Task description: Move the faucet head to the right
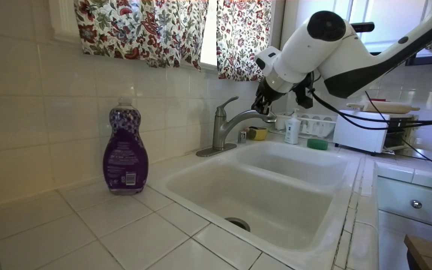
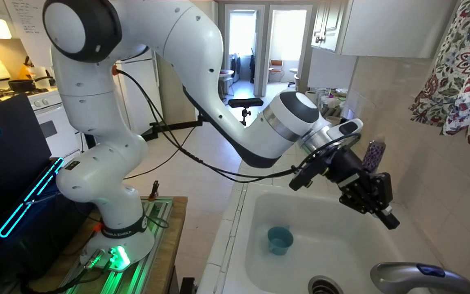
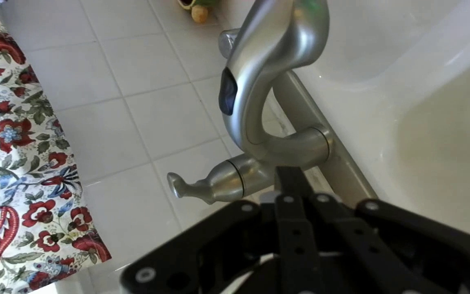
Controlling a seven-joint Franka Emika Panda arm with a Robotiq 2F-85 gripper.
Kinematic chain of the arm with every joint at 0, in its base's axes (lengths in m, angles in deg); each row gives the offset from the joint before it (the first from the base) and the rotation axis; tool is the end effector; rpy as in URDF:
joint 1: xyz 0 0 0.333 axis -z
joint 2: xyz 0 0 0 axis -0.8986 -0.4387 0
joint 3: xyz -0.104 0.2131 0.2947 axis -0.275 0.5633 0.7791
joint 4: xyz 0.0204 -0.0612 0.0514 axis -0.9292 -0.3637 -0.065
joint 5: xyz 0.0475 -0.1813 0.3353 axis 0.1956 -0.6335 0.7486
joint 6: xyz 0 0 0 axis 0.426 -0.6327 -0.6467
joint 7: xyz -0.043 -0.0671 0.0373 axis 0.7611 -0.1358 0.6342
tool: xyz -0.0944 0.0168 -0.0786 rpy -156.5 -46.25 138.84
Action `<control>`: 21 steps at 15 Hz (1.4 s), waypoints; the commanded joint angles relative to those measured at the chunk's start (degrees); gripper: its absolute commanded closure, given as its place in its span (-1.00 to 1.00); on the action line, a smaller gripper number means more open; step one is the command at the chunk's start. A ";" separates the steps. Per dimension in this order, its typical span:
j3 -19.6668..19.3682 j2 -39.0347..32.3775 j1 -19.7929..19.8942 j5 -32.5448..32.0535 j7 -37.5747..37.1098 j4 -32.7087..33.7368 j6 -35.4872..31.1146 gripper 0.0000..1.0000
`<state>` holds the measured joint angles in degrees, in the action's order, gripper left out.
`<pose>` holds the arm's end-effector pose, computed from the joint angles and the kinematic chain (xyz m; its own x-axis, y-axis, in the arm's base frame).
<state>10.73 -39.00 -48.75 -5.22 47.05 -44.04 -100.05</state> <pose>0.5565 -0.1020 0.4822 0.8219 0.5465 0.1607 0.1500 -0.4798 0.8645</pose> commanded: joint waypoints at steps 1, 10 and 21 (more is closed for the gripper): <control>-4.03 -3.58 -4.40 -4.05 -4.80 2.83 5.20 1.00; -8.13 -5.79 -7.17 -1.90 -7.50 2.56 11.53 1.00; -10.61 -6.14 -6.50 -2.25 -8.22 3.34 12.10 1.00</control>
<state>1.54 -44.09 -55.29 -6.74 39.84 -42.01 -89.46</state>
